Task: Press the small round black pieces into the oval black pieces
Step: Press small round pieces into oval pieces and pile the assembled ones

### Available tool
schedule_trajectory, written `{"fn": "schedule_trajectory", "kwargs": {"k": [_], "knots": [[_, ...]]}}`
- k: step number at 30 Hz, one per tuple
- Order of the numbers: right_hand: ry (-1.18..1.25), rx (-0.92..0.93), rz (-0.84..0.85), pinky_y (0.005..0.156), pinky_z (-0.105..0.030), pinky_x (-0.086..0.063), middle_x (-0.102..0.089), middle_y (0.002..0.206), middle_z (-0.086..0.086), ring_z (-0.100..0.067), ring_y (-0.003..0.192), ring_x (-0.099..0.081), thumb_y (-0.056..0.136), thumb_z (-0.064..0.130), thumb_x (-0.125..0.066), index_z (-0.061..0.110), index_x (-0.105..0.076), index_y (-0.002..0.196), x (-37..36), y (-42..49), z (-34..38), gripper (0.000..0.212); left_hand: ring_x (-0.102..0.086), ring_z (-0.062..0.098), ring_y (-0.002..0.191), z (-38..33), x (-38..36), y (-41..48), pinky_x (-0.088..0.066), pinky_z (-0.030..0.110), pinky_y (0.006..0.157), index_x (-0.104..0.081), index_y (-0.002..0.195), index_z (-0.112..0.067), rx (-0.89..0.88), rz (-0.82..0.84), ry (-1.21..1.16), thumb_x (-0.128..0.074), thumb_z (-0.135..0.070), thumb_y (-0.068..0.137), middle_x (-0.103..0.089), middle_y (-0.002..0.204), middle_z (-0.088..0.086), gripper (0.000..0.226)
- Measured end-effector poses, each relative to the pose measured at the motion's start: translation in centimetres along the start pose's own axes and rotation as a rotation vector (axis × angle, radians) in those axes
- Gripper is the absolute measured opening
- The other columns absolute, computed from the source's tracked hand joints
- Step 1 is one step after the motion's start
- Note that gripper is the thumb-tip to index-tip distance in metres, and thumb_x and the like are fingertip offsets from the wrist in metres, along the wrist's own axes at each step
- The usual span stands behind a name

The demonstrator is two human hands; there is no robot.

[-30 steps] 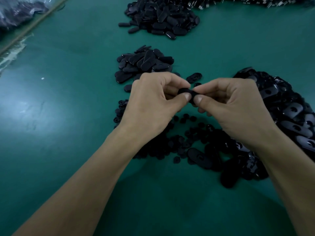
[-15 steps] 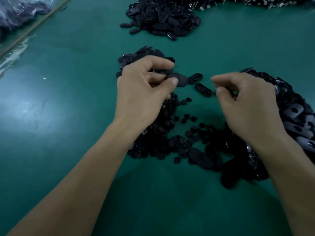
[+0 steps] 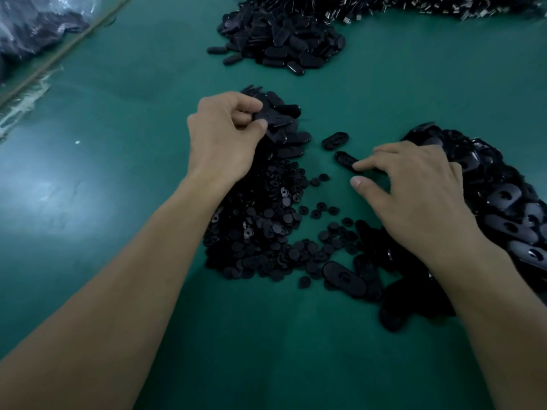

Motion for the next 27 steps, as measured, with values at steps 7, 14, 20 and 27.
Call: {"fn": "schedule_trajectory", "kwargs": {"k": [7, 14, 20, 27], "knots": [[0.055, 0.024, -0.099, 0.095, -0.044, -0.032, -0.067, 0.108, 0.0, -0.029, 0.117, -0.048, 0.094, 0.036, -0.067, 0.02, -0.071, 0.091, -0.2, 0.0, 0.5, 0.017, -0.056, -0.015, 0.068, 0.9, -0.4, 0.5, -0.041, -0.002, 0.065, -0.075, 0.109, -0.024, -0.026, 0.016, 0.131, -0.075, -0.027, 0.092, -0.064, 0.085, -0.017, 0.017], [0.121, 0.097, -0.187, 0.082, -0.037, -0.039, -0.066, 0.092, -0.002, -0.025, 0.092, -0.055, 0.103, 0.026, -0.054, 0.014, -0.069, 0.095, -0.1, 0.2, 0.3, 0.021, -0.057, -0.007, 0.074, -0.3, -0.2, -0.3, -0.04, 0.0, 0.066, -0.074, 0.097, -0.028, -0.065, 0.012, 0.158, -0.072, -0.022, 0.092, -0.069, 0.091, -0.012, 0.009], [0.583, 0.154, -0.186, 0.065, -0.015, -0.049, -0.066, 0.079, 0.013, -0.005, 0.074, -0.065, 0.103, 0.021, -0.057, 0.029, -0.062, 0.093, 0.1, -0.1, 1.1, 0.013, -0.067, -0.005, 0.074, -2.8, -0.5, -3.3, -0.05, 0.012, 0.067, -0.075, 0.09, -0.035, -0.173, 0.217, -0.015, -0.072, -0.029, 0.093, -0.072, 0.078, -0.018, 0.007], [0.821, 0.237, -0.105, 0.066, -0.012, -0.048, -0.069, 0.08, 0.021, -0.004, 0.071, -0.068, 0.1, 0.018, -0.061, 0.032, -0.069, 0.095, 0.0, -0.1, 1.9, 0.017, -0.067, 0.013, 0.064, -2.7, -0.5, -5.3, -0.056, 0.022, 0.057, -0.078, 0.095, -0.022, -0.094, 0.483, -0.2, -0.071, -0.024, 0.095, -0.074, 0.072, -0.002, 0.007]]}}
Point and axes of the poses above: each hand's wrist, its own y-axis towards the middle knuckle, its own x-axis out of the back of the hand, z = x × y, the point moved 3 cm from there along y, towards the middle knuckle
